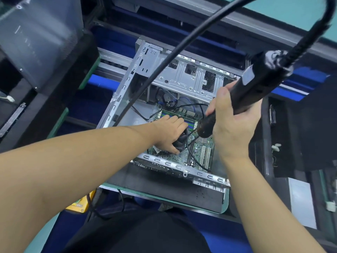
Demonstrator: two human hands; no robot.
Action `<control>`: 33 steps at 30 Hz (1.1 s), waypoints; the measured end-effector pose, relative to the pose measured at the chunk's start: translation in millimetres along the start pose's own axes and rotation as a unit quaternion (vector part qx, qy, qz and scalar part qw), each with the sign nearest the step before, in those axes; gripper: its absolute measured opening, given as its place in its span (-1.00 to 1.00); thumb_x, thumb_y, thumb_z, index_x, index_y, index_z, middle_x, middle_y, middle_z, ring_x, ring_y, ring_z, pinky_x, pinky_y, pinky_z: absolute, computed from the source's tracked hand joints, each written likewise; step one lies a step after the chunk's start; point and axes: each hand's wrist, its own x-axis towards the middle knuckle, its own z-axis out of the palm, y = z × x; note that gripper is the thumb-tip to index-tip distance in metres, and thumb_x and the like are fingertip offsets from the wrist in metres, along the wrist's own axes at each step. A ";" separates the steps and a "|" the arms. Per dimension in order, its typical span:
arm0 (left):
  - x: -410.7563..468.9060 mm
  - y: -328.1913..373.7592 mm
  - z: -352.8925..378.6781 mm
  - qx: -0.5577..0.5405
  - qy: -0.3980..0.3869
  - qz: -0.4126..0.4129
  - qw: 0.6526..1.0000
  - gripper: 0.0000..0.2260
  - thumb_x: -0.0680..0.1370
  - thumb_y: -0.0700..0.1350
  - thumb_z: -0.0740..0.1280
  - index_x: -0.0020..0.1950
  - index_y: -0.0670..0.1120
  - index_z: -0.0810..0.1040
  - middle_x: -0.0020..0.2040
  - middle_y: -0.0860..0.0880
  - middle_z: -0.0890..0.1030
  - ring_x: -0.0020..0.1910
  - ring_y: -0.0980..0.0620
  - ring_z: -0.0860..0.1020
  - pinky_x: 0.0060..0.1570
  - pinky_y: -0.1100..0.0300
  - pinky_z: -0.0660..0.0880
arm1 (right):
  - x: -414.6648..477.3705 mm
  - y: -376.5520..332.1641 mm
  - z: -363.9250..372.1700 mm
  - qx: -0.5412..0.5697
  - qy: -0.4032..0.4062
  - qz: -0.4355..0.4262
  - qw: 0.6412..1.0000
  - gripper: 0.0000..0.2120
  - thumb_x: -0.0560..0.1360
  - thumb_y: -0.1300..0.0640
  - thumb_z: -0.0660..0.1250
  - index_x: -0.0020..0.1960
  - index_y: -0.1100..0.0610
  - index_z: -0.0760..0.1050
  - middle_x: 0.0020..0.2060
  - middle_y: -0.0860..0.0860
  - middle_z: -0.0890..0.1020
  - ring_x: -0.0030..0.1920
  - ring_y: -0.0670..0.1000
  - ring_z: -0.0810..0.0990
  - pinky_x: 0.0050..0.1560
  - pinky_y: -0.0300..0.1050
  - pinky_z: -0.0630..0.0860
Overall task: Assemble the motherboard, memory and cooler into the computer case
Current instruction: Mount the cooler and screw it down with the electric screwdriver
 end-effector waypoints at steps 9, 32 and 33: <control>-0.9 1.1 -0.2 -0.024 0.012 0.005 1.000 -0.24 0.38 0.42 0.31 0.32 -0.11 0.27 0.19 -0.07 0.40 0.12 -0.08 0.37 0.16 0.02 0.31 | -1.4 1.6 -2.4 0.032 -0.050 0.005 0.998 -0.82 0.53 0.05 0.39 -0.04 0.08 0.41 -0.36 0.28 0.44 -0.38 0.21 0.44 -0.29 -0.06 0.47; -1.4 -1.5 -3.2 -0.038 -0.001 -0.004 0.999 -0.16 0.38 0.44 0.27 0.42 -0.12 0.24 0.25 -0.07 0.39 0.16 -0.08 0.39 0.21 0.02 0.33 | 24.0 -15.3 -13.3 0.068 -0.077 -0.054 0.993 -0.85 0.57 0.20 0.31 0.11 0.05 0.45 -0.38 -0.03 0.50 -0.46 0.15 0.48 -0.32 -0.04 0.47; -1.3 -1.4 -2.8 -0.038 -0.001 -0.003 0.999 -0.15 0.38 0.45 0.26 0.43 -0.12 0.23 0.26 -0.07 0.40 0.17 -0.08 0.39 0.22 0.02 0.34 | 31.3 -17.9 -16.1 0.078 -0.073 -0.066 0.992 -0.87 0.58 0.22 0.30 0.11 0.08 0.43 -0.37 -0.05 0.50 -0.47 0.15 0.47 -0.33 -0.04 0.46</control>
